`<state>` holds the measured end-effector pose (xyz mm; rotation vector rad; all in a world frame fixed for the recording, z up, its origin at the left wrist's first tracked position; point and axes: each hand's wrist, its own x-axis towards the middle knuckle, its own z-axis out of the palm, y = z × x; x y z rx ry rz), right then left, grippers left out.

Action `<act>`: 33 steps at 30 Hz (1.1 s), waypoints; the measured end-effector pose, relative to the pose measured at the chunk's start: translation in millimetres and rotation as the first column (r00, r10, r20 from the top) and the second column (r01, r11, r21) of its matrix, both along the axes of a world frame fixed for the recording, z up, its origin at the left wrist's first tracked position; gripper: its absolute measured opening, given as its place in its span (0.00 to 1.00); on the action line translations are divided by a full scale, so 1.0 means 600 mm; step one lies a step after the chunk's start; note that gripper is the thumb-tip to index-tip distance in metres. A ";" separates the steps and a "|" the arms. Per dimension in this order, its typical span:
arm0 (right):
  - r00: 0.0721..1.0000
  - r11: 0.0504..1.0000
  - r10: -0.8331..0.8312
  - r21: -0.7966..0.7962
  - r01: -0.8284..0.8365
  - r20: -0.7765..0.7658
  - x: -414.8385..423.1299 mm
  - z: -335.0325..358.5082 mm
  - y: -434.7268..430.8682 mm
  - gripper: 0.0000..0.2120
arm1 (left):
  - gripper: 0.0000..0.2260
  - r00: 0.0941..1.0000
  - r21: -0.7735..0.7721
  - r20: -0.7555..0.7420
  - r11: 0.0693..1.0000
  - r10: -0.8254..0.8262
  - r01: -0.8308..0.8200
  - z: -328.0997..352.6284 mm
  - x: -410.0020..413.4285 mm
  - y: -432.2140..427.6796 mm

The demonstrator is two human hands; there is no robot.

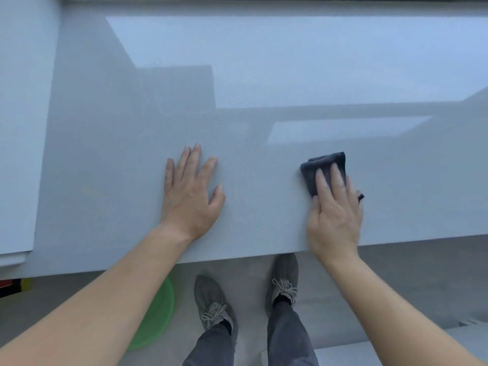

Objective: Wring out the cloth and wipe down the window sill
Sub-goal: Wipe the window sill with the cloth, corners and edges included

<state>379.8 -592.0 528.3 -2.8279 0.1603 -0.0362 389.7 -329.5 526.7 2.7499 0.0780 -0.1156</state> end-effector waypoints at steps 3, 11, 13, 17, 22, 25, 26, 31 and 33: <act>0.971 0.969 0.241 -0.054 -0.240 -0.001 -0.047 0.003 0.038 0.31 | 0.27 0.998 0.006 0.050 0.999 0.045 -0.045 0.002 0.008 -0.003; 0.992 0.991 0.125 0.044 -0.125 -0.009 0.113 0.003 -0.018 0.25 | 0.27 0.993 -0.028 0.090 0.997 0.074 -0.072 0.008 0.092 -0.024; 0.992 0.992 0.128 0.016 -0.128 0.012 0.121 0.001 0.019 0.25 | 0.29 0.993 -0.030 0.083 0.996 0.085 -0.083 0.008 0.121 -0.033; 0.838 0.837 0.545 -0.062 -0.544 -0.001 0.082 -0.006 0.034 0.27 | 0.30 0.996 0.053 0.041 0.995 0.078 -0.081 -0.004 0.145 -0.051; 0.988 0.989 0.140 0.048 -0.137 -0.066 0.235 0.000 -0.019 0.25 | 0.30 0.997 0.114 0.031 0.991 0.072 -0.075 -0.012 0.144 -0.051; 0.986 0.987 0.159 0.018 -0.158 -0.047 0.224 0.002 0.041 0.28 | 0.30 0.997 0.114 0.028 0.991 0.072 -0.074 -0.014 0.144 -0.054; 0.951 0.952 0.306 -0.006 -0.306 -0.039 0.200 0.000 0.058 0.29 | 0.30 0.997 0.114 0.034 0.991 0.072 -0.075 -0.014 0.144 -0.055; 0.874 0.874 0.483 -0.039 -0.485 -0.045 0.270 -0.007 0.000 0.26 | 0.29 0.997 0.112 0.044 0.991 0.070 -0.074 -0.013 0.143 -0.054; 0.973 0.976 0.217 0.000 -0.217 -0.076 0.343 0.002 -0.020 0.26 | 0.29 0.993 0.078 0.068 0.992 0.098 -0.103 -0.010 0.144 -0.056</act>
